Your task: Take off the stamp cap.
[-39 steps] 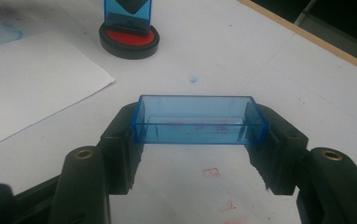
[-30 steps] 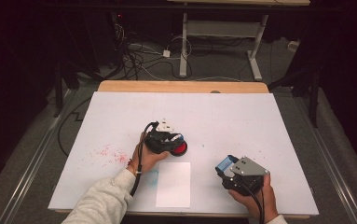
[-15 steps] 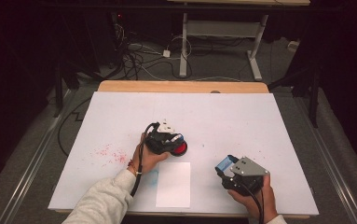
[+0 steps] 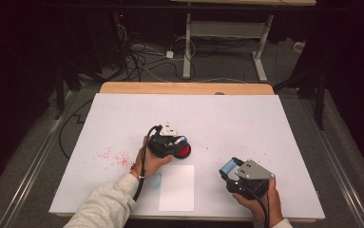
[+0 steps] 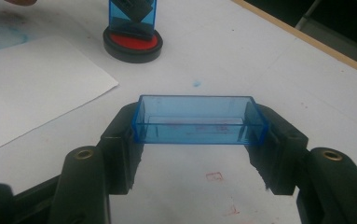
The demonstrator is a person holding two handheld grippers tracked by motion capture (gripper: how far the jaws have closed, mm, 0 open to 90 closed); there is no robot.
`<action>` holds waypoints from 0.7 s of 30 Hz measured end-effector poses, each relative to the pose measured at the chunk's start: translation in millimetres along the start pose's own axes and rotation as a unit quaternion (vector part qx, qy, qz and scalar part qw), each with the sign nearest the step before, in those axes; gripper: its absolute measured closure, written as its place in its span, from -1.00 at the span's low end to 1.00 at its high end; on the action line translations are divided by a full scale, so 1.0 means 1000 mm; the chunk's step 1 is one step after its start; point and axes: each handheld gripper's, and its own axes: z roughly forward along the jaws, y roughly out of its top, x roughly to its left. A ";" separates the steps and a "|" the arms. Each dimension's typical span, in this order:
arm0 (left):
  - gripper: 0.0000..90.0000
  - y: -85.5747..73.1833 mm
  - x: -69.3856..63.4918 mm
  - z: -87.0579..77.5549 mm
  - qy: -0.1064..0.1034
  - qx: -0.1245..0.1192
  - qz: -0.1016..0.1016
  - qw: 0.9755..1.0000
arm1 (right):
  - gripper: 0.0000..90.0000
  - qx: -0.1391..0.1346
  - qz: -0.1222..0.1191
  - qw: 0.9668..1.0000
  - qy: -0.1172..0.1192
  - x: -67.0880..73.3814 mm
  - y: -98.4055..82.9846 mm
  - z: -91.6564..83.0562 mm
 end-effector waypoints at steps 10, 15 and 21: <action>0.52 0.001 0.000 0.000 -0.002 0.003 0.005 1.000 | -0.10 0.005 0.005 1.000 0.002 -0.001 0.001 0.003; 0.52 0.001 0.000 0.000 -0.001 0.005 0.007 1.000 | -0.10 0.006 0.001 1.000 0.002 0.000 0.000 0.003; 0.52 0.000 0.000 0.000 -0.002 0.004 0.005 1.000 | -0.10 0.008 0.004 1.000 0.003 0.000 0.000 0.003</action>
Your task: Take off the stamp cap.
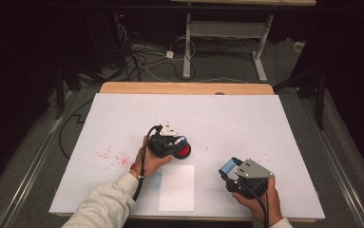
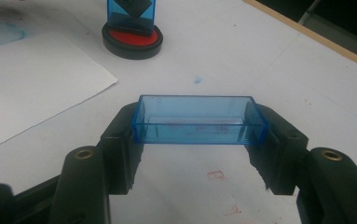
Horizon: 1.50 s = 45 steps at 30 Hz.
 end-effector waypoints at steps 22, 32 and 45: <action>0.52 0.015 0.005 -0.037 0.005 -0.053 -0.003 0.999 | -0.10 -0.001 -0.005 1.000 0.003 0.000 0.001 -0.001; 0.52 0.023 0.005 -0.060 0.008 -0.079 -0.001 0.997 | -0.10 -0.003 -0.005 1.000 0.002 0.001 0.001 -0.001; 0.52 0.027 0.000 -0.065 0.000 -0.083 0.010 0.997 | -0.10 0.001 -0.005 1.000 0.003 0.000 0.001 -0.001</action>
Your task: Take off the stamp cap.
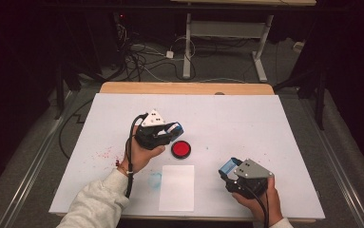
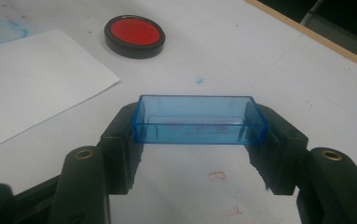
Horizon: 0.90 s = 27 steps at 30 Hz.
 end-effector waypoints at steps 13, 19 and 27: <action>0.52 -0.019 -0.004 0.031 -0.013 0.049 0.000 0.999 | -0.10 -0.002 0.000 1.000 -0.001 0.000 0.000 -0.002; 0.52 -0.018 -0.007 0.035 -0.017 0.052 0.008 0.998 | -0.10 -0.004 0.003 1.000 -0.003 -0.001 -0.001 -0.004; 0.52 -0.020 -0.011 0.042 -0.021 0.063 0.011 0.998 | -0.10 -0.005 0.003 1.000 -0.005 -0.001 -0.002 -0.007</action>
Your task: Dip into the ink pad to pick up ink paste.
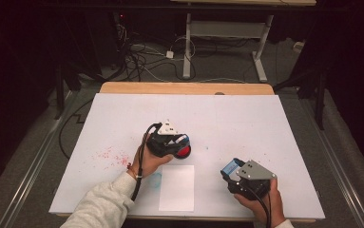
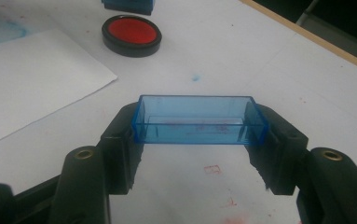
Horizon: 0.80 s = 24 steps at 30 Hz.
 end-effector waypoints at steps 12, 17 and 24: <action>0.52 -0.006 0.008 0.008 0.002 0.021 -0.009 1.000 | -0.10 0.003 -0.003 1.000 0.002 0.001 0.000 0.001; 0.52 -0.005 0.007 0.012 0.006 0.027 -0.004 1.000 | -0.10 0.006 -0.005 1.000 0.003 0.001 -0.003 0.000; 0.52 -0.008 0.007 0.018 0.010 0.039 -0.002 0.999 | -0.10 0.007 -0.006 1.000 0.002 0.002 -0.003 -0.001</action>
